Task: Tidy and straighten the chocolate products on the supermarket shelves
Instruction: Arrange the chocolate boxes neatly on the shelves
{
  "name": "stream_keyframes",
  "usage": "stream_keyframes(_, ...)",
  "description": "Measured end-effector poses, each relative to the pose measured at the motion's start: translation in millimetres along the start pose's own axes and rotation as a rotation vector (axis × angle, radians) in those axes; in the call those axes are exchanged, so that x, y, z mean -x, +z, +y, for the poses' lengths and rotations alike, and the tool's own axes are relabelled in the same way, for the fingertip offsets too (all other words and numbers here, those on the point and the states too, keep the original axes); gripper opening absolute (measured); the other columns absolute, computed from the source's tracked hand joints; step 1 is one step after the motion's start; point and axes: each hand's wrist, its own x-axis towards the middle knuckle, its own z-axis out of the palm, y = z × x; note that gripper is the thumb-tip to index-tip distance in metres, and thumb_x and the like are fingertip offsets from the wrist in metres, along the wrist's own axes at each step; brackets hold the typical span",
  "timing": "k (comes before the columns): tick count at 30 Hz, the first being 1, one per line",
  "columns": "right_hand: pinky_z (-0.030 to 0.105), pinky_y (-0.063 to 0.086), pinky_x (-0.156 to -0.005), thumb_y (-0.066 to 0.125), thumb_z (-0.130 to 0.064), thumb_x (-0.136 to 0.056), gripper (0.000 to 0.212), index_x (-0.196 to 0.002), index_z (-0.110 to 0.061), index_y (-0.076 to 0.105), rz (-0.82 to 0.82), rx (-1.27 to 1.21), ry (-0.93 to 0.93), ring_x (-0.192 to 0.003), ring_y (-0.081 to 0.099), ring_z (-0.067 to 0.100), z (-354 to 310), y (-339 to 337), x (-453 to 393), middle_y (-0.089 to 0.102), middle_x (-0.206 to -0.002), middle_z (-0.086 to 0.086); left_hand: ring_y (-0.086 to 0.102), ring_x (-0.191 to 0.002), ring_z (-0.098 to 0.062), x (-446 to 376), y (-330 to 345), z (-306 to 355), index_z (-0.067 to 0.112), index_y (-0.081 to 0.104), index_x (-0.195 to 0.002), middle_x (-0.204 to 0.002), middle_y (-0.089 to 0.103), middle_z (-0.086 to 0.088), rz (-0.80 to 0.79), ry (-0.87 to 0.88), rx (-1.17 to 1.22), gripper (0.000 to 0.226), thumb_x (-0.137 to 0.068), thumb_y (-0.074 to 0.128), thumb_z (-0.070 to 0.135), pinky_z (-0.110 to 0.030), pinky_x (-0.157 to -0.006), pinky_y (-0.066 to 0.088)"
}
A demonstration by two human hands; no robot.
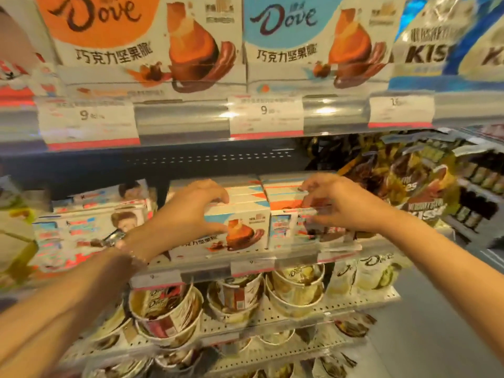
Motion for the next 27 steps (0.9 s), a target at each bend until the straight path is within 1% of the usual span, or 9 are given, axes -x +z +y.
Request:
stream_keyframes(2, 0.032, 0.043, -0.093, 0.076, -0.034, -0.074, 0.028, -0.098, -0.019, 0.072, -0.017, 0.056, -0.036, -0.113, 0.053, 0.015, 4, 4, -3, 0.055, -0.127, -0.002, 0.049, -0.105, -0.012, 1, 1, 0, 0.026, 0.06, -0.105, -0.106, 0.051, 0.013, 0.046, -0.002, 0.027, 0.042, -0.07, 0.079, 0.037, -0.028, -0.091, 0.04)
stream_keyframes(7, 0.029, 0.043, -0.091, 0.072, -0.032, -0.079, 0.018, -0.091, -0.02, 0.07, -0.041, 0.103, -0.082, -0.111, 0.053, 0.016, 11, 8, -9, 0.049, -0.129, -0.004, 0.051, -0.103, -0.009, 1, 5, -1, 0.027, 0.061, -0.103, -0.106, 0.055, 0.012, 0.093, -0.002, 0.046, 0.04, -0.069, 0.08, 0.036, -0.029, -0.09, 0.042)
stream_keyframes(9, 0.033, 0.048, -0.087, 0.071, -0.03, -0.081, 0.011, -0.086, -0.021, 0.067, -0.054, -0.011, -0.071, -0.106, 0.056, 0.015, 14, 1, -7, 0.05, -0.124, -0.008, 0.049, -0.104, -0.008, 1, 6, -3, 0.028, 0.06, -0.104, -0.107, 0.053, 0.014, 0.093, 0.001, 0.049, 0.04, -0.07, 0.079, 0.037, -0.028, -0.091, 0.042)
stream_keyframes(11, 0.026, 0.051, -0.083, 0.07, -0.029, -0.08, 0.01, -0.083, -0.021, 0.066, -0.034, -0.193, -0.05, -0.104, 0.058, 0.011, 16, -12, -4, 0.055, -0.114, -0.011, 0.047, -0.105, -0.005, 2, 8, -6, 0.033, 0.057, -0.105, -0.109, 0.05, 0.017, 0.088, -0.004, 0.06, 0.038, -0.072, 0.076, 0.038, -0.024, -0.091, 0.041)
stream_keyframes(12, 0.021, 0.051, -0.08, 0.069, -0.031, -0.079, 0.012, -0.084, -0.021, 0.065, -0.023, -0.278, -0.045, -0.102, 0.059, 0.01, 16, -19, -3, 0.06, -0.108, -0.012, 0.045, -0.107, -0.003, 2, 9, -6, 0.037, 0.054, -0.105, -0.11, 0.049, 0.019, 0.081, -0.016, 0.07, 0.037, -0.074, 0.075, 0.038, -0.022, -0.091, 0.039)
stream_keyframes(14, 0.025, 0.053, -0.072, 0.063, -0.041, -0.076, 0.021, -0.086, -0.023, 0.065, -0.002, -0.39, -0.06, -0.093, 0.063, 0.008, 9, -33, 0, 0.066, -0.094, -0.014, 0.041, -0.109, 0.0, 3, 9, -7, 0.041, 0.05, -0.106, -0.115, 0.047, 0.02, 0.065, -0.032, 0.077, 0.036, -0.077, 0.071, 0.04, -0.018, -0.091, 0.035)
stream_keyframes(20, 0.03, 0.052, -0.064, 0.059, -0.042, -0.08, 0.023, -0.091, -0.022, 0.065, 0.143, -0.479, -0.173, -0.082, 0.065, 0.005, -44, -25, -6, 0.068, -0.087, -0.014, 0.038, -0.104, 0.008, 10, -12, -26, 0.028, 0.052, -0.121, -0.117, 0.047, 0.017, -0.041, 0.038, 0.042, 0.055, -0.072, 0.077, 0.036, 0.001, -0.084, 0.031)
stream_keyframes(24, 0.028, 0.053, -0.069, 0.058, -0.032, -0.088, 0.022, -0.105, -0.018, 0.065, 0.278, -0.449, -0.243, -0.087, 0.063, 0.005, -80, -8, -27, 0.067, -0.097, -0.01, 0.042, -0.107, 0.001, 49, -34, -65, 0.032, 0.047, -0.125, -0.12, 0.044, 0.018, 0.019, -0.109, -0.048, 0.08, -0.056, 0.078, 0.058, -0.013, -0.088, 0.036)
stream_keyframes(27, 0.03, 0.054, -0.071, 0.059, -0.028, -0.088, 0.028, -0.109, -0.012, 0.066, 0.385, -0.335, -0.351, -0.088, 0.062, 0.008, -110, -1, -46, 0.067, -0.099, -0.003, 0.053, -0.1, -0.018, 78, -50, -97, 0.021, 0.057, -0.116, -0.11, 0.056, 0.003, 0.137, -0.204, -0.189, 0.082, -0.051, 0.072, 0.069, -0.033, -0.084, 0.044)
